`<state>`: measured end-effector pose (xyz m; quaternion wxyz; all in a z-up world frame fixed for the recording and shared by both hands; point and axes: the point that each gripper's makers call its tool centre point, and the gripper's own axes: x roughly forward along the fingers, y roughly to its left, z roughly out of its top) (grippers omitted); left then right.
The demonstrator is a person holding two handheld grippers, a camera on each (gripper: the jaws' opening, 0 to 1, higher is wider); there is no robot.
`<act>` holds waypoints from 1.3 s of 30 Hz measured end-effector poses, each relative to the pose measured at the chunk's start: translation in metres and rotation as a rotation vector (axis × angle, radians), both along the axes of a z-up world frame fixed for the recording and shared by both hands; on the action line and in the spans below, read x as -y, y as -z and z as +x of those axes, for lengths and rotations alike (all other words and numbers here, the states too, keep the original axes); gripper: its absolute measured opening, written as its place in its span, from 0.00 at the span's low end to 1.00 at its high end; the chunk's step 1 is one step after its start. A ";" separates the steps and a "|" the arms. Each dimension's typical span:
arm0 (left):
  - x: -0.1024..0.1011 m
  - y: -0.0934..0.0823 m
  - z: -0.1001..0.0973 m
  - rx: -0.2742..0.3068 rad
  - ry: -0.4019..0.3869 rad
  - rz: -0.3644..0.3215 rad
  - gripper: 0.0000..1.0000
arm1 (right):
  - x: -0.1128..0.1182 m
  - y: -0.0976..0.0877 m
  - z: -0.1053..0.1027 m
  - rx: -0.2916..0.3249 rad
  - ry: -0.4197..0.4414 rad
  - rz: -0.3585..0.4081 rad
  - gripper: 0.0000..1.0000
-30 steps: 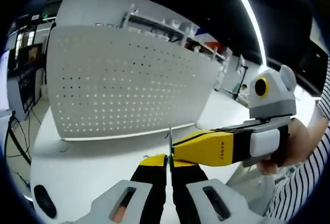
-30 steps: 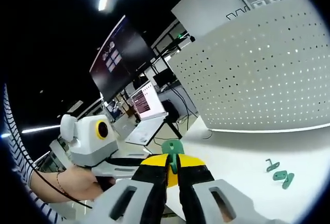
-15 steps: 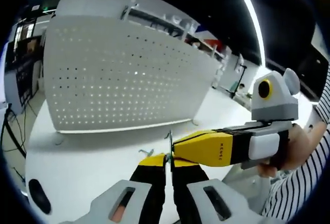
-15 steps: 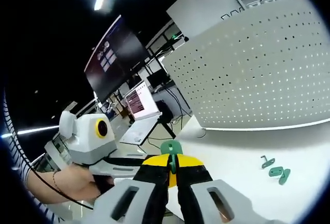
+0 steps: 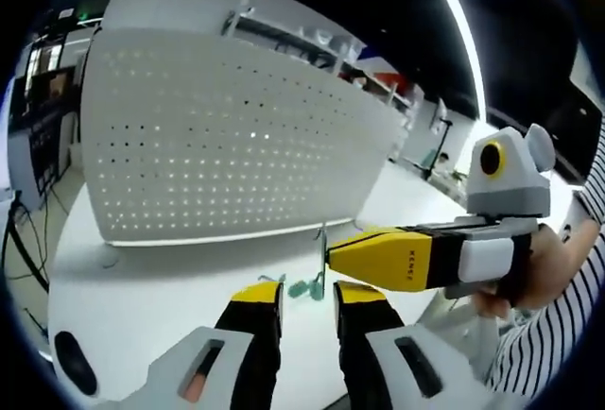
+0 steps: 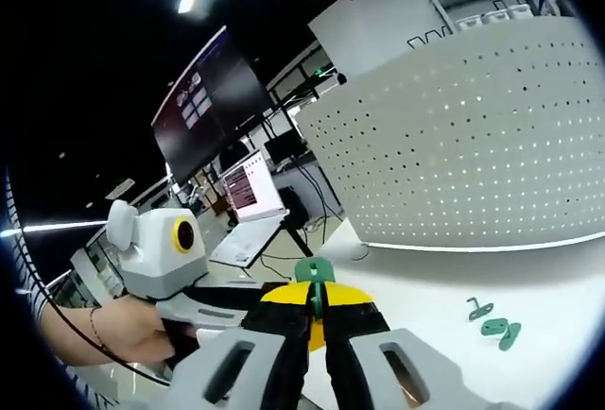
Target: Insert the hook assembly into the mounting plate slot until the hook locks in place.
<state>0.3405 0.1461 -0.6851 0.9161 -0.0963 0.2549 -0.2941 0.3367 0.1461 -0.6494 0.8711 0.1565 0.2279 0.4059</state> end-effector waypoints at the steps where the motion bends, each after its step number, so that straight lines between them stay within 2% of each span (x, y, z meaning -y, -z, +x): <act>1: 0.000 0.000 0.000 0.003 0.001 0.000 0.32 | 0.000 0.000 0.001 0.001 0.002 0.000 0.00; 3: -0.001 0.001 -0.001 0.004 0.002 -0.001 0.42 | 0.001 -0.001 0.002 0.005 0.006 -0.001 0.00; 9: -0.004 0.003 -0.005 0.016 0.018 0.018 0.62 | 0.002 -0.001 0.004 0.013 0.010 -0.010 0.00; 12: -0.007 0.011 -0.007 -0.015 0.010 0.040 0.69 | 0.003 0.000 0.006 0.021 0.015 -0.018 0.00; 16: -0.008 0.012 -0.009 -0.021 0.003 0.032 0.77 | 0.001 0.001 0.005 0.028 0.016 -0.015 0.00; 18: -0.008 0.012 -0.008 -0.021 -0.001 0.029 0.81 | 0.000 0.002 0.005 0.007 0.030 0.009 0.00; 27: -0.011 0.012 -0.008 -0.019 -0.008 0.029 0.89 | 0.001 0.001 0.011 0.041 0.051 -0.007 0.00; 39: -0.014 0.012 -0.005 -0.017 -0.026 0.037 0.94 | 0.005 -0.001 0.023 0.068 0.091 -0.021 0.00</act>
